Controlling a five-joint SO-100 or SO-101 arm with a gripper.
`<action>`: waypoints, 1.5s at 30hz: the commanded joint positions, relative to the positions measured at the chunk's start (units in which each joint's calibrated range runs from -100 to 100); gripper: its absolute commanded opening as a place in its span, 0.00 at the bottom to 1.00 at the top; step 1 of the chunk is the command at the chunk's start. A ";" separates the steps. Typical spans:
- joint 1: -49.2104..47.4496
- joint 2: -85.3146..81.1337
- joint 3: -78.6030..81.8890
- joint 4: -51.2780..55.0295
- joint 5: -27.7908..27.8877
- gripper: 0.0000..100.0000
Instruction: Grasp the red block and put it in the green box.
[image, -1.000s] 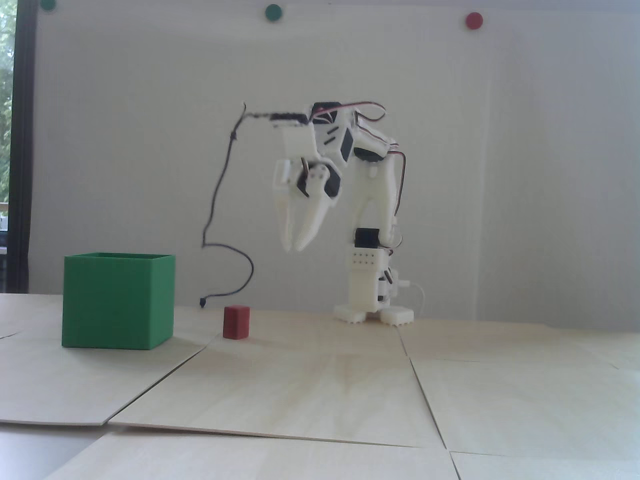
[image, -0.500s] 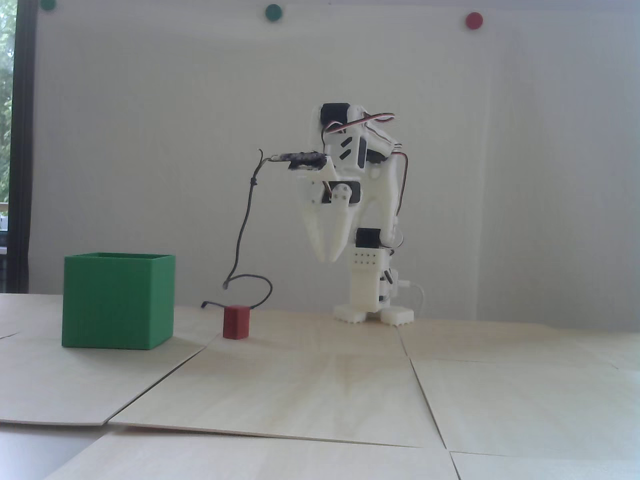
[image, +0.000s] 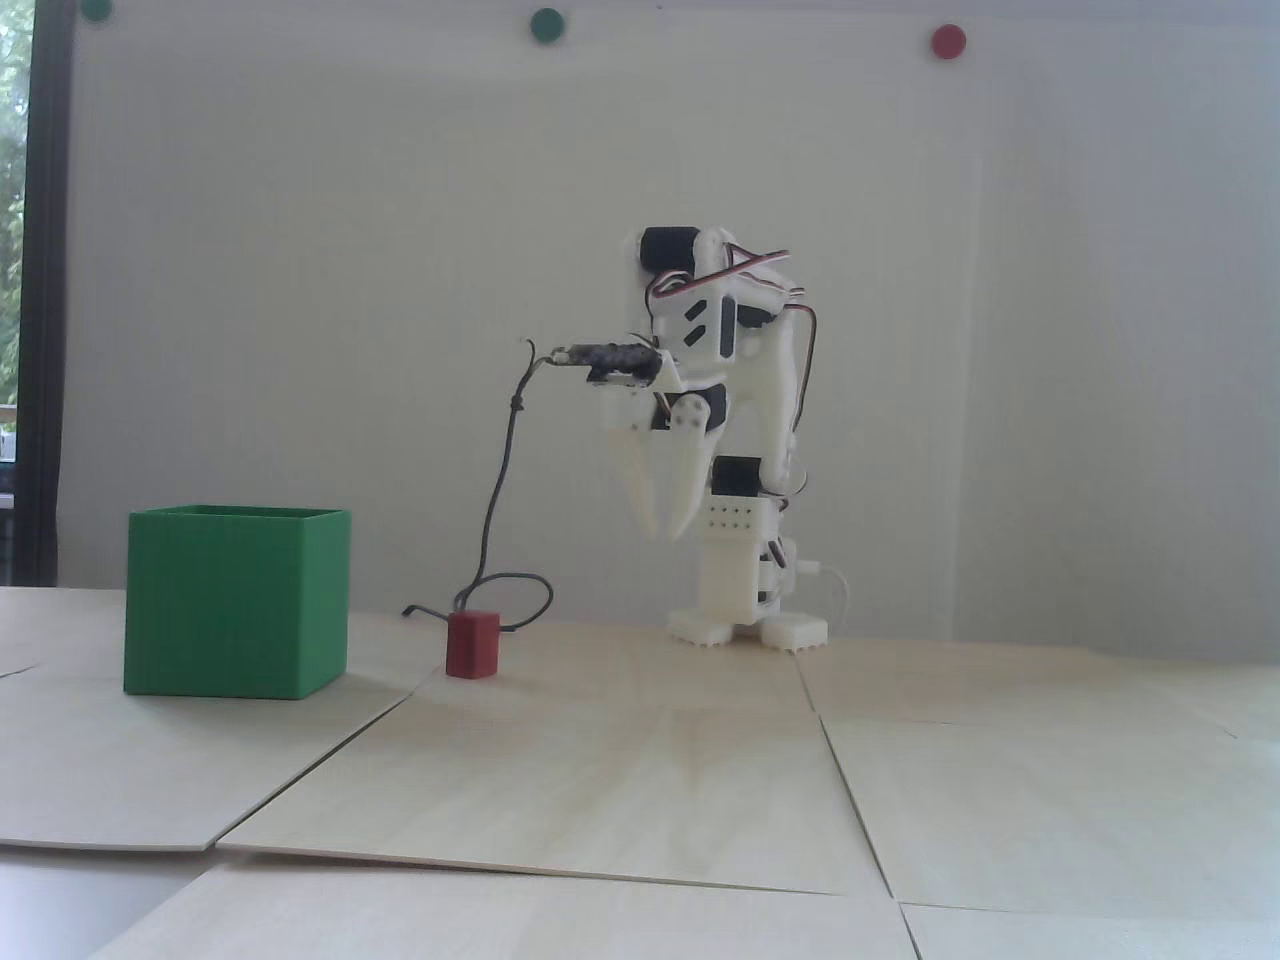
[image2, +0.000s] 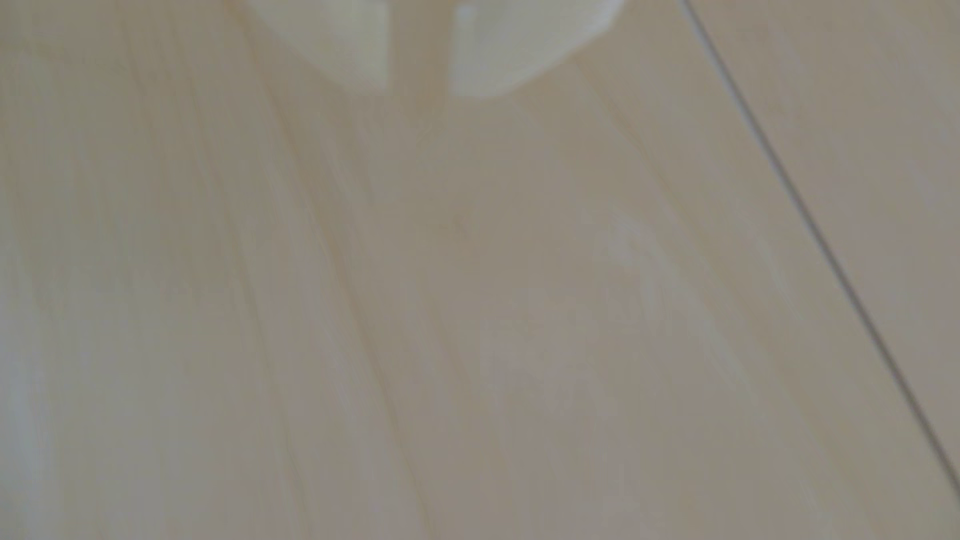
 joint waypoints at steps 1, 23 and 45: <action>4.20 -4.38 -0.73 2.63 0.05 0.02; 13.12 -0.51 -7.21 1.62 -0.26 0.02; 3.39 26.65 -27.44 -18.53 -11.30 0.02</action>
